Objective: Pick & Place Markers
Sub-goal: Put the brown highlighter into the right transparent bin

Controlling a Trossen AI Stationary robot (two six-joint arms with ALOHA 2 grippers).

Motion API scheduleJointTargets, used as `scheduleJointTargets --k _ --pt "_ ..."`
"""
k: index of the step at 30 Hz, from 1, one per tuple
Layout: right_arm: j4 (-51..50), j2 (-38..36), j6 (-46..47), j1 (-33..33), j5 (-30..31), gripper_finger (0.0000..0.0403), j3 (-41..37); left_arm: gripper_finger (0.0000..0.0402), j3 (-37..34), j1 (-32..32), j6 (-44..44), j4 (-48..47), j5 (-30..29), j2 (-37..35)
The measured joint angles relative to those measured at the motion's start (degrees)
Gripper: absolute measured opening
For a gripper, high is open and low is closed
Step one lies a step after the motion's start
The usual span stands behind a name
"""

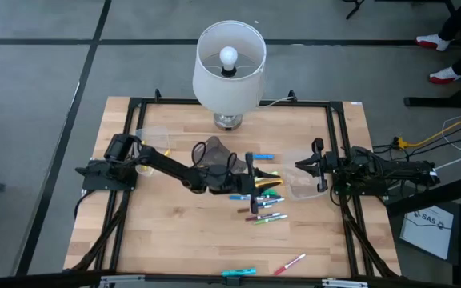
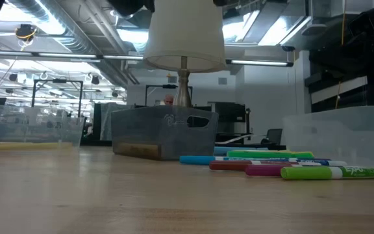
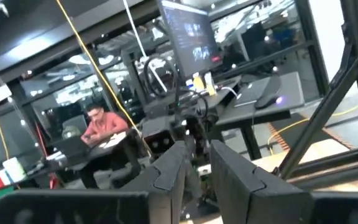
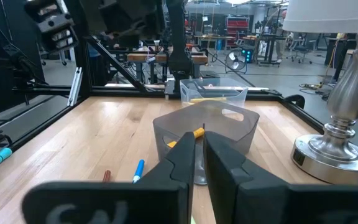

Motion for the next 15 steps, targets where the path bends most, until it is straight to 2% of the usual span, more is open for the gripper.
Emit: scheduleJointTargets --k 15 --pt "0.00 -0.01 0.00 0.01 -0.01 0.0035 0.00 0.0072 0.00 0.77 -8.47 -21.99 1.91 0.00"
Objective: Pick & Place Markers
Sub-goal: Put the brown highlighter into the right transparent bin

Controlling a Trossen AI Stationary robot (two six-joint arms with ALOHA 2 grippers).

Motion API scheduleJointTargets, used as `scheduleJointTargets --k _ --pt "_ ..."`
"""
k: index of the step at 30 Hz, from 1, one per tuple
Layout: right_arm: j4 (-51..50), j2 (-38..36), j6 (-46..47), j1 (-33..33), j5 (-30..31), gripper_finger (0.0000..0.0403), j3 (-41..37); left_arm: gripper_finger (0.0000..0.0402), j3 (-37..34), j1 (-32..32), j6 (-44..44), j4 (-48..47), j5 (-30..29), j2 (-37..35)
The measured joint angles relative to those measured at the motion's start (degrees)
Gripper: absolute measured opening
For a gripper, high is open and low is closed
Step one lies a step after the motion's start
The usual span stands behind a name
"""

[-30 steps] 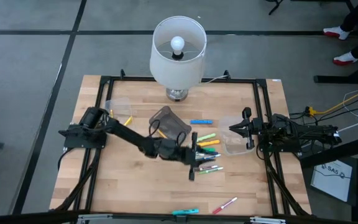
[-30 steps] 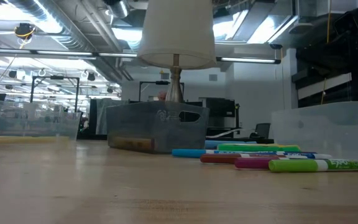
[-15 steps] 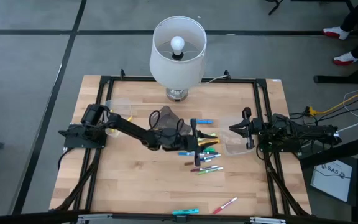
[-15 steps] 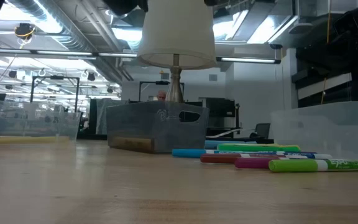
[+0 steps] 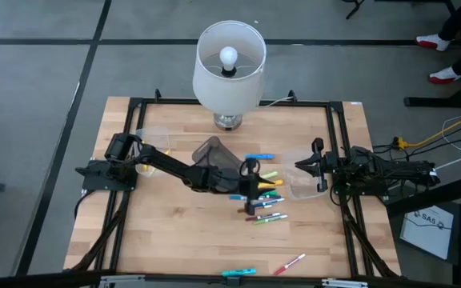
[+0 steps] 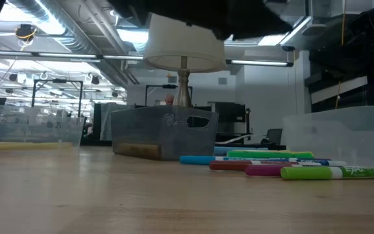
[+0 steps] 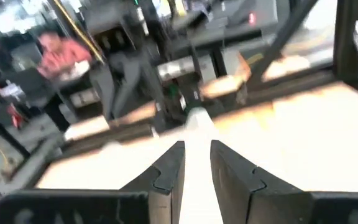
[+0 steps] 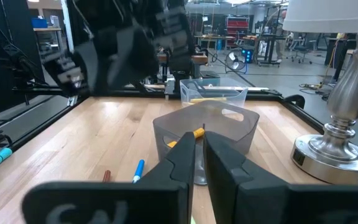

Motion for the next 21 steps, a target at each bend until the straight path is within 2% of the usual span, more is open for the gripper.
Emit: scheduleJointTargets --k 5,12,15,18,21 --pt "0.00 0.00 0.00 0.00 0.00 0.0035 0.02 0.0072 0.00 0.25 -3.61 -8.37 2.92 0.00" --pt "0.02 0.00 0.00 0.00 0.00 0.0035 0.00 0.0072 0.69 0.24 -5.59 -14.10 2.36 0.00" --pt "0.00 0.00 0.00 0.01 0.00 0.0035 0.00 0.0072 4.33 0.22 -6.80 -22.68 2.18 0.10" --pt "0.00 0.00 0.00 0.01 0.00 0.0035 0.02 0.0072 8.51 -0.35 -6.76 -30.53 -0.69 1.22" --pt "0.00 0.00 0.00 0.01 0.01 0.0035 0.02 0.0072 12.35 -1.03 -6.98 -34.26 -1.10 2.66"
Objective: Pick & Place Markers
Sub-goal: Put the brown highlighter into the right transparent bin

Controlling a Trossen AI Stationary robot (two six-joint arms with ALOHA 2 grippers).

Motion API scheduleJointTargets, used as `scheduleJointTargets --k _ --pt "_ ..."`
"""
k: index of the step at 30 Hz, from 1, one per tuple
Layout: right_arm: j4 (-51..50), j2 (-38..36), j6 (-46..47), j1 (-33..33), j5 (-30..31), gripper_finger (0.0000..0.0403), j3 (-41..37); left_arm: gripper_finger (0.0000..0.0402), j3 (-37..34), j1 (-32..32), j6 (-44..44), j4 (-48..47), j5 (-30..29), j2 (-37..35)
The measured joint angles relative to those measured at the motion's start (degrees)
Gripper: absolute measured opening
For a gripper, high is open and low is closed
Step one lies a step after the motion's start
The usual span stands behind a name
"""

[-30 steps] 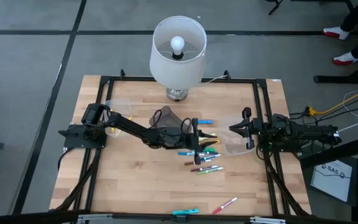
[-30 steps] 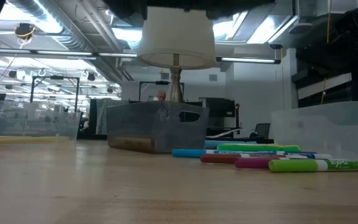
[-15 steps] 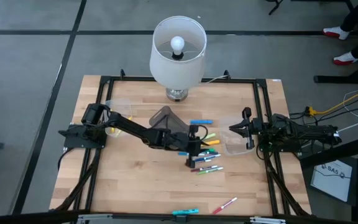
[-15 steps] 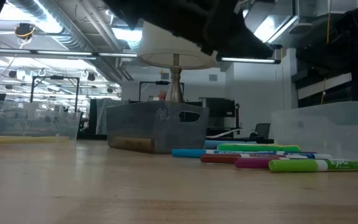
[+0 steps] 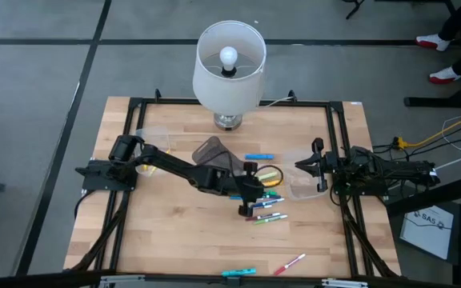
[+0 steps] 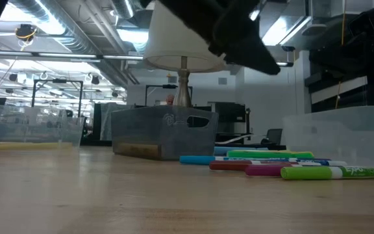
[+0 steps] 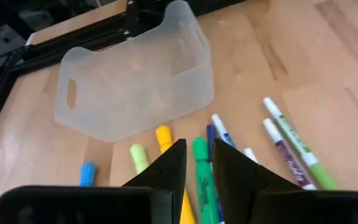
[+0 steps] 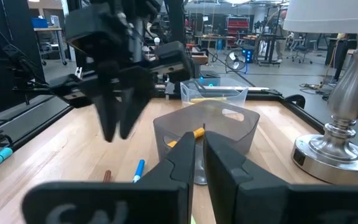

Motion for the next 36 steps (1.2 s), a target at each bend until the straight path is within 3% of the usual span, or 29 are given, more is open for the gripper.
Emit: scheduleJointTargets --k 15,26,36 --pt "0.02 0.00 0.00 -0.02 0.00 0.0035 -0.02 0.0072 2.52 -2.60 -7.18 -6.17 3.46 4.15" --pt "0.01 0.00 0.00 0.00 0.02 0.0035 0.00 0.0072 2.68 -3.98 -17.44 -13.42 2.07 6.21" --pt "0.00 0.00 0.00 0.00 -0.01 0.0035 -0.01 0.0072 2.57 -5.00 -20.36 -15.65 2.14 7.20"
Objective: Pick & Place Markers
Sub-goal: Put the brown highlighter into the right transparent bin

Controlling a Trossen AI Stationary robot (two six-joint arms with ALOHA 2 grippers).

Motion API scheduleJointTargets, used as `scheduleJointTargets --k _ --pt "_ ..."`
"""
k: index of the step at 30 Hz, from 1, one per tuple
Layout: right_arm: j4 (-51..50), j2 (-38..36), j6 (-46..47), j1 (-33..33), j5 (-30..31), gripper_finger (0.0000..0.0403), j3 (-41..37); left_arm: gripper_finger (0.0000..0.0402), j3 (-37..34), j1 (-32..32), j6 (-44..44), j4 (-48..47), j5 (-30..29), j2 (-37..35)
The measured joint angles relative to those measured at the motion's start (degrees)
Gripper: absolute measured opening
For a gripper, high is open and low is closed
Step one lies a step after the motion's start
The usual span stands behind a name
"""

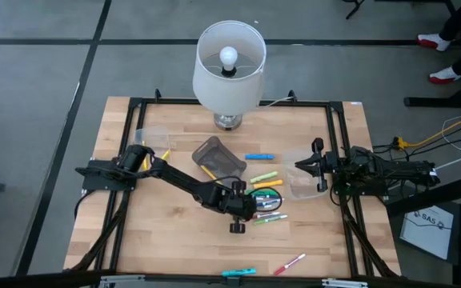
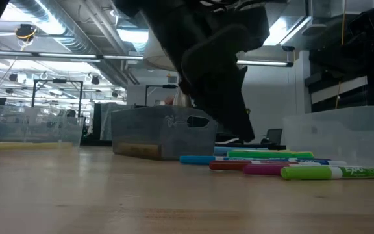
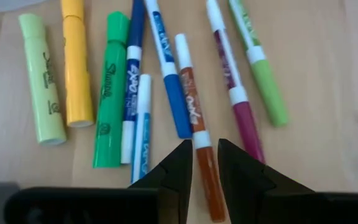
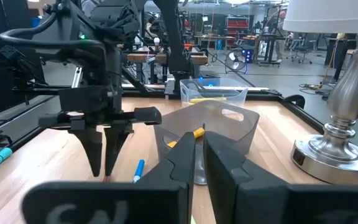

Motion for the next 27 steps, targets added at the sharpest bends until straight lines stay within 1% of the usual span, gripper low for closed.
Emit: scheduleJointTargets --k 3,9,19,27 --pt "0.00 0.00 0.00 0.00 0.00 0.0035 0.00 0.0072 0.00 0.05 -1.24 -0.61 0.09 0.00" --pt "0.00 0.00 0.00 -0.02 0.00 0.0035 0.00 0.0072 -1.99 0.03 -4.77 -0.94 3.04 0.00" --pt "0.00 0.02 0.00 0.00 0.00 0.0035 -0.01 0.0072 -6.23 0.13 -7.18 1.41 2.85 -0.13" --pt "0.00 0.00 0.00 -0.01 0.00 0.0035 -0.01 0.0071 -6.47 0.09 -7.89 1.97 1.73 0.71"
